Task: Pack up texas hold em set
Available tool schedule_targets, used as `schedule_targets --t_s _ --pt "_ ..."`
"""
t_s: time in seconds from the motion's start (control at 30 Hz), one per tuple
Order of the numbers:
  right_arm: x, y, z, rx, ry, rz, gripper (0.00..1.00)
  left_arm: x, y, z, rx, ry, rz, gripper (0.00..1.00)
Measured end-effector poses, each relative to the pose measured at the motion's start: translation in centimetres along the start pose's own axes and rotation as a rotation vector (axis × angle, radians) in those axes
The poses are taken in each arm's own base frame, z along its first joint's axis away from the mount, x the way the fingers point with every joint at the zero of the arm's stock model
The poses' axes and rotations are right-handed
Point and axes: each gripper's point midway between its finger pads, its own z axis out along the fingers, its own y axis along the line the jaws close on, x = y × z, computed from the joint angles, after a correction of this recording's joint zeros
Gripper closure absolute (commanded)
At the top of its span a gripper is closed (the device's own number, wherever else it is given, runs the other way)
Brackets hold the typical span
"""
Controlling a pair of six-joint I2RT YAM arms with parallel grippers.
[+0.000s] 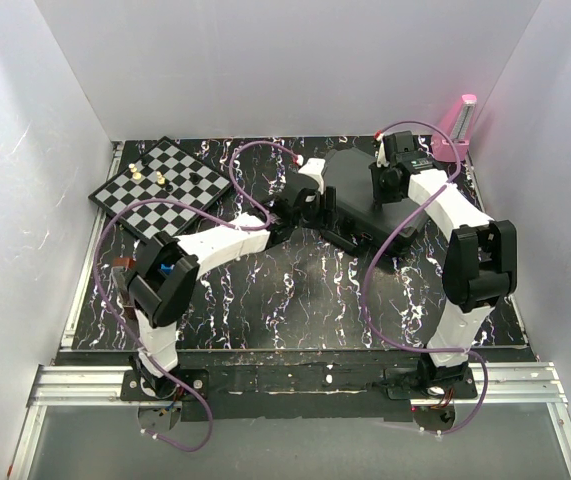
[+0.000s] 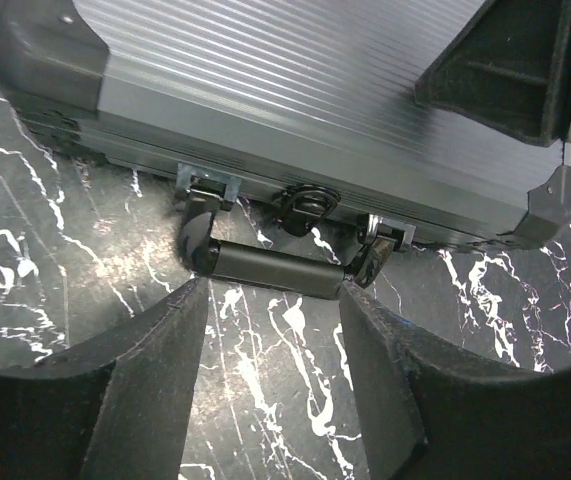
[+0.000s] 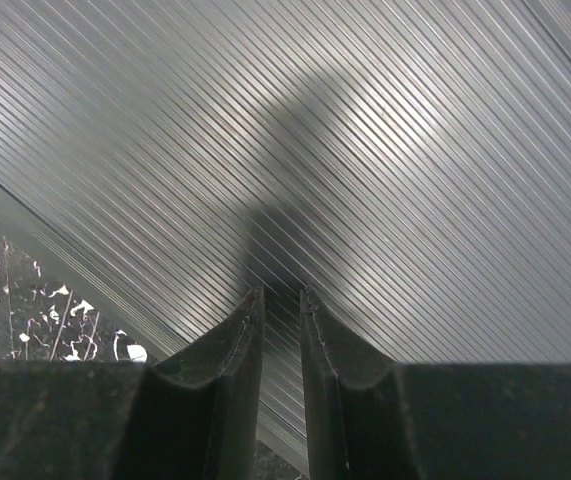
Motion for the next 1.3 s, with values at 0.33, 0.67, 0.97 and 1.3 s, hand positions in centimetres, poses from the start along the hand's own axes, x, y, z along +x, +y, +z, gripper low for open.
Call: schedule_targets --t_s 0.33,0.67,0.97,1.3 --pt "-0.1 0.2 0.1 -0.022 0.002 0.033 0.73 3.7 -0.8 3.2 0.024 0.08 -0.033 0.77" --pt "-0.1 0.2 0.1 -0.034 -0.001 0.039 0.73 5.6 -2.2 5.6 0.055 0.091 -0.026 0.92" --pt "-0.1 0.2 0.1 -0.039 -0.004 0.042 0.73 5.4 -2.4 6.6 0.062 0.068 -0.036 0.99" --pt "-0.1 0.2 0.1 -0.046 -0.006 0.045 0.73 4.9 -2.9 7.1 0.073 0.044 -0.041 1.0"
